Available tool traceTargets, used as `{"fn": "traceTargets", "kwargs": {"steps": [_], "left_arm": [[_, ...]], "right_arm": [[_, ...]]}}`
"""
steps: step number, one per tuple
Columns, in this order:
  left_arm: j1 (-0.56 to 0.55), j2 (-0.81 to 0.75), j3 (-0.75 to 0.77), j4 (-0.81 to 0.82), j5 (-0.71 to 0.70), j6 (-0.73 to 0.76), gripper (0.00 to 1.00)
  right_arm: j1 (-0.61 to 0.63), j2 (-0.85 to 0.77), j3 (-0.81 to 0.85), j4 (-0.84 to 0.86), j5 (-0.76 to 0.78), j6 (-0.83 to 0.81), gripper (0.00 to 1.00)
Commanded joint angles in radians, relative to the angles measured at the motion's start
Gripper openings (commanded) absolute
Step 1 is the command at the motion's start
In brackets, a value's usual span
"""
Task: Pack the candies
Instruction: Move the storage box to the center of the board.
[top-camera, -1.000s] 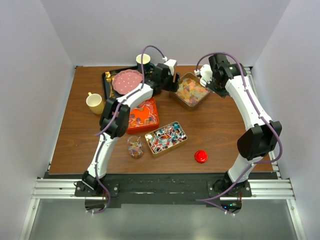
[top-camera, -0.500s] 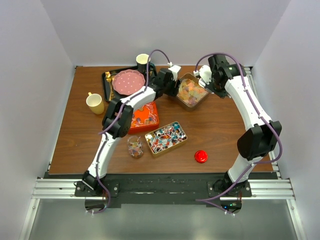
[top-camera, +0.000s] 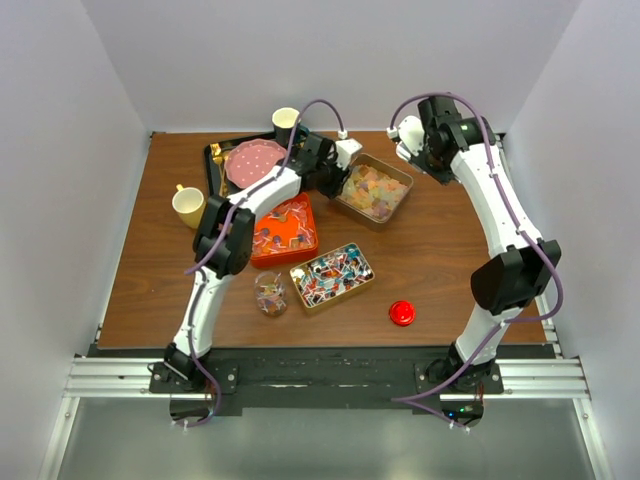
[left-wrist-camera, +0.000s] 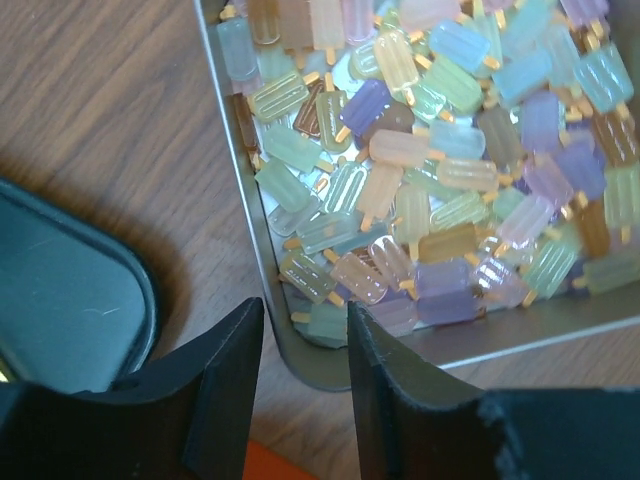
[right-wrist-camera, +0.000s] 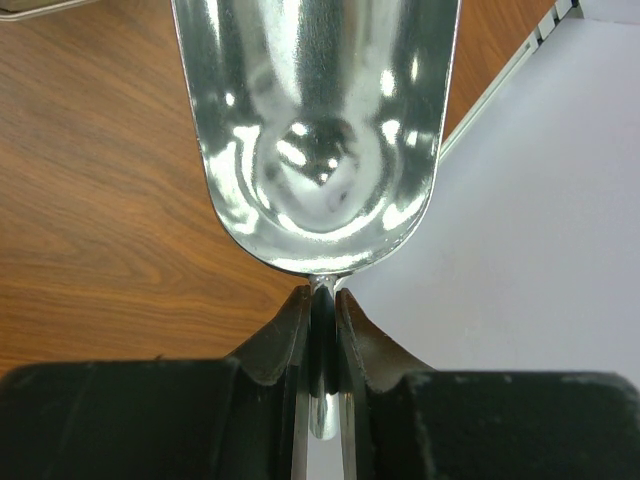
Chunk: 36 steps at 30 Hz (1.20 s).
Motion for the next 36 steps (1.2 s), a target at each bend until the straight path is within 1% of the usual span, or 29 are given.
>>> {"fn": "traceTargets", "kwargs": {"steps": [1,3,9,12,13,16,17,18,19,20,21,23,27,28,31,33,35,36], "left_arm": [[0.018,-0.103,-0.073,-0.092,0.032,0.179,0.41],[0.030,-0.130,-0.115,-0.098,0.034,0.216,0.36],[0.056,-0.181,-0.172,-0.125,0.052,0.340,0.33],[0.058,-0.198,-0.187,-0.157,0.113,0.473,0.27],[0.058,-0.196,-0.187,-0.174,0.118,0.494,0.26],[0.060,-0.177,-0.160,-0.207,0.153,0.573,0.22],[0.058,-0.161,-0.123,-0.217,0.155,0.587,0.18],[0.055,-0.141,-0.094,-0.233,0.146,0.631,0.16],[0.049,-0.093,-0.057,-0.276,0.137,0.662,0.13],[0.041,-0.065,0.024,-0.304,0.123,0.694,0.11],[0.040,-0.042,0.059,-0.328,0.117,0.737,0.10],[0.037,0.006,0.124,-0.327,0.097,0.779,0.10],[0.027,0.015,0.126,-0.284,0.080,0.947,0.09],[0.024,0.011,0.121,-0.281,0.075,0.968,0.09],[0.020,-0.009,0.106,-0.293,0.068,0.975,0.08],[0.020,-0.024,0.092,-0.319,0.080,0.934,0.08],[0.020,-0.073,0.019,-0.313,0.098,0.903,0.09],[0.020,-0.095,-0.020,-0.277,0.106,0.876,0.10]], "right_arm": [[0.015,-0.030,0.052,-0.013,0.019,-0.003,0.00],[0.020,-0.040,0.044,-0.019,0.024,-0.006,0.00],[0.029,-0.058,0.010,-0.020,0.024,-0.006,0.00],[0.035,-0.057,0.016,-0.022,0.028,-0.009,0.00],[0.036,-0.057,0.019,-0.022,0.028,-0.009,0.00],[0.041,-0.055,0.015,-0.023,0.027,-0.012,0.00],[0.041,-0.055,0.012,-0.024,0.027,-0.012,0.00],[0.041,-0.057,0.009,-0.025,0.024,-0.012,0.00],[0.043,-0.055,0.004,-0.027,0.022,-0.012,0.00],[0.043,-0.055,0.004,-0.031,0.019,-0.015,0.00],[0.046,-0.057,0.003,-0.033,0.019,-0.017,0.00],[0.046,-0.060,0.000,-0.033,0.015,-0.014,0.00],[0.047,-0.069,-0.022,-0.031,0.013,-0.015,0.00],[0.047,-0.077,-0.027,-0.033,0.013,-0.015,0.00],[0.044,-0.090,-0.056,-0.031,0.013,-0.021,0.00],[0.046,-0.107,-0.083,-0.027,0.010,-0.030,0.00],[0.046,-0.115,-0.097,-0.028,-0.002,-0.038,0.00],[0.046,-0.116,-0.105,-0.030,-0.010,-0.040,0.00]]}}
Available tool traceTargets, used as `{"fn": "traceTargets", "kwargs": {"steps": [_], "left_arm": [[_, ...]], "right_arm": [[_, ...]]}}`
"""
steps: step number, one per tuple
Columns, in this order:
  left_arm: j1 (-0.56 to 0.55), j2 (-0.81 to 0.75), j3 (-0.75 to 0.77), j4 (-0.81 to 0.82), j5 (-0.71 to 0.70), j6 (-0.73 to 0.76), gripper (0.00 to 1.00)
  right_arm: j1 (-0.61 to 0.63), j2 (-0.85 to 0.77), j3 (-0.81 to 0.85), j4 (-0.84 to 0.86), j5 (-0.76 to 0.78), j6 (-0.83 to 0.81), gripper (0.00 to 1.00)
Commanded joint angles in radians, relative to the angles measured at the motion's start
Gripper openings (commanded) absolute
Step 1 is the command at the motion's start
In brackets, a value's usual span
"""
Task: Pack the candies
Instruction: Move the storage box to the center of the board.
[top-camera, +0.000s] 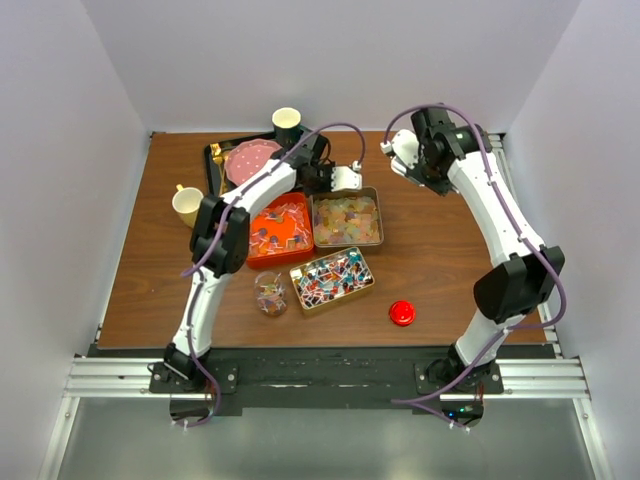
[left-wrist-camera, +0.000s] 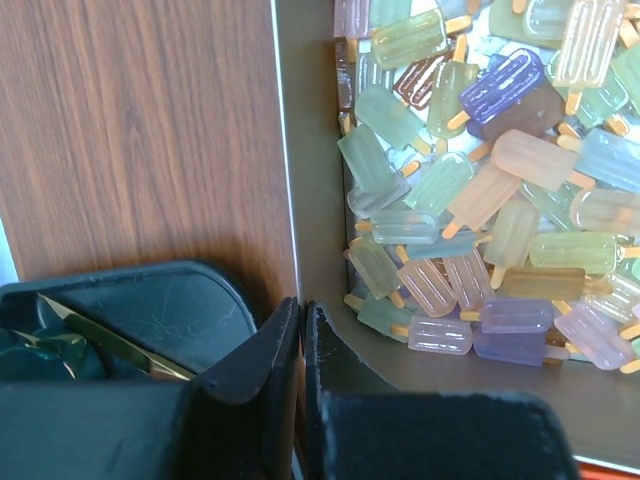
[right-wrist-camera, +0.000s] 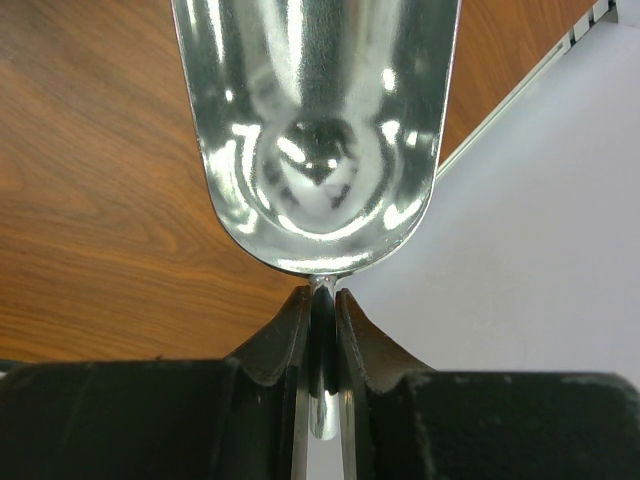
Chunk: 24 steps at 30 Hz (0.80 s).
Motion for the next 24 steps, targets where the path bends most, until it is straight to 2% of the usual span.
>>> {"fn": "traceTargets", "kwargs": {"steps": [1,4,6,7,8,10,11,13,18,21,22,24], "left_arm": [[-0.002,-0.140,-0.176,0.027,0.035,-0.030,0.11],[-0.002,-0.209,-0.290,0.119,0.047,-0.087,0.13],[-0.002,-0.220,-0.300,0.124,0.058,-0.125,0.15],[-0.002,-0.226,-0.306,0.131,0.056,-0.148,0.29],[-0.002,-0.237,-0.319,0.206,0.032,-0.218,0.37],[-0.001,-0.287,-0.367,0.309,-0.004,-0.285,0.51],[-0.001,-0.304,-0.373,0.388,-0.040,-0.365,0.56],[0.002,-0.341,-0.343,0.415,-0.067,-0.446,0.66],[0.043,-0.444,-0.318,0.384,-0.035,-0.760,0.74],[0.166,-0.504,-0.394,0.381,0.225,-0.998,0.73],[0.194,-0.519,-0.487,0.415,0.471,-1.054,0.71],[0.244,-0.545,-0.581,0.542,0.678,-1.180,0.67]], "right_arm": [[0.004,-0.061,-0.021,-0.001,-0.035,-0.022,0.00],[0.006,-0.046,-0.008,-0.036,-0.112,-0.040,0.00],[0.004,-0.046,-0.004,-0.066,-0.137,-0.068,0.00],[0.006,-0.047,-0.007,-0.062,-0.145,-0.071,0.00],[0.006,-0.047,-0.011,-0.064,-0.163,-0.076,0.00],[0.004,-0.044,-0.021,-0.064,-0.192,-0.102,0.00],[0.006,-0.046,-0.027,-0.062,-0.236,-0.113,0.00],[0.006,-0.064,-0.063,-0.058,-0.302,-0.181,0.00],[0.019,-0.109,-0.159,-0.024,-0.433,-0.274,0.00],[0.039,-0.096,-0.136,-0.039,-0.473,-0.274,0.00],[0.044,-0.096,-0.132,-0.030,-0.485,-0.259,0.00],[0.068,-0.098,-0.124,-0.023,-0.507,-0.248,0.00]]}}
